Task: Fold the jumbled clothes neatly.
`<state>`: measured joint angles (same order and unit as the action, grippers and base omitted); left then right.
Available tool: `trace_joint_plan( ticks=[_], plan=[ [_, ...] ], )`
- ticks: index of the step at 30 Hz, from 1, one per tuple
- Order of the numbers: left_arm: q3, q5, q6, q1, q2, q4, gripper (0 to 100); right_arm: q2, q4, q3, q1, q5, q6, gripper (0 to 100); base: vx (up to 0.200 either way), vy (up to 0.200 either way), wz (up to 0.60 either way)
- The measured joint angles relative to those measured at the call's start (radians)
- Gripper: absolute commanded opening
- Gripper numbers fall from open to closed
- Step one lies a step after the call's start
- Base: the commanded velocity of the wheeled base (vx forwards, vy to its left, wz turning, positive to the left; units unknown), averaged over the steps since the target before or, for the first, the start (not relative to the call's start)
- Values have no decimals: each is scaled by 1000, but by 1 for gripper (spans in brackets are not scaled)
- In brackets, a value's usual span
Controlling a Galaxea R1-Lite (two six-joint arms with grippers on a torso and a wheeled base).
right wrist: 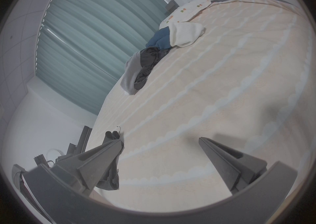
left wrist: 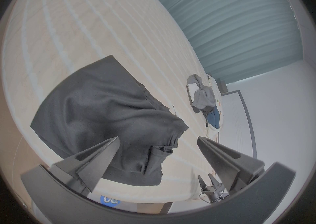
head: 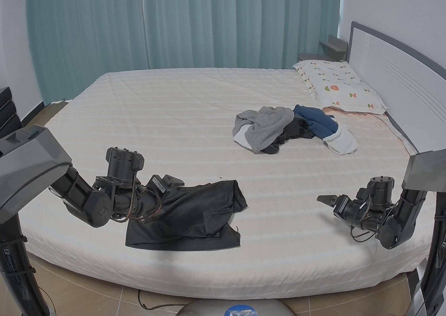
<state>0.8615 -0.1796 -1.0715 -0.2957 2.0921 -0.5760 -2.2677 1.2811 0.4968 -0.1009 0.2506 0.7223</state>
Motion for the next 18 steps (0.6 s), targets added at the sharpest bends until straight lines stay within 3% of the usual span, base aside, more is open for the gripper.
trace_joint_plan(
  ticks=[5,18],
  plan=[
    [-1,-41,-7,66,14,-12,100,7,-83,57,-73,-75,-8,100,0,200,0],
    [-7,-57,-8,126,69,-79,100,18,-458,338,-328,-313,-56,100,0,200,0]
  ],
)
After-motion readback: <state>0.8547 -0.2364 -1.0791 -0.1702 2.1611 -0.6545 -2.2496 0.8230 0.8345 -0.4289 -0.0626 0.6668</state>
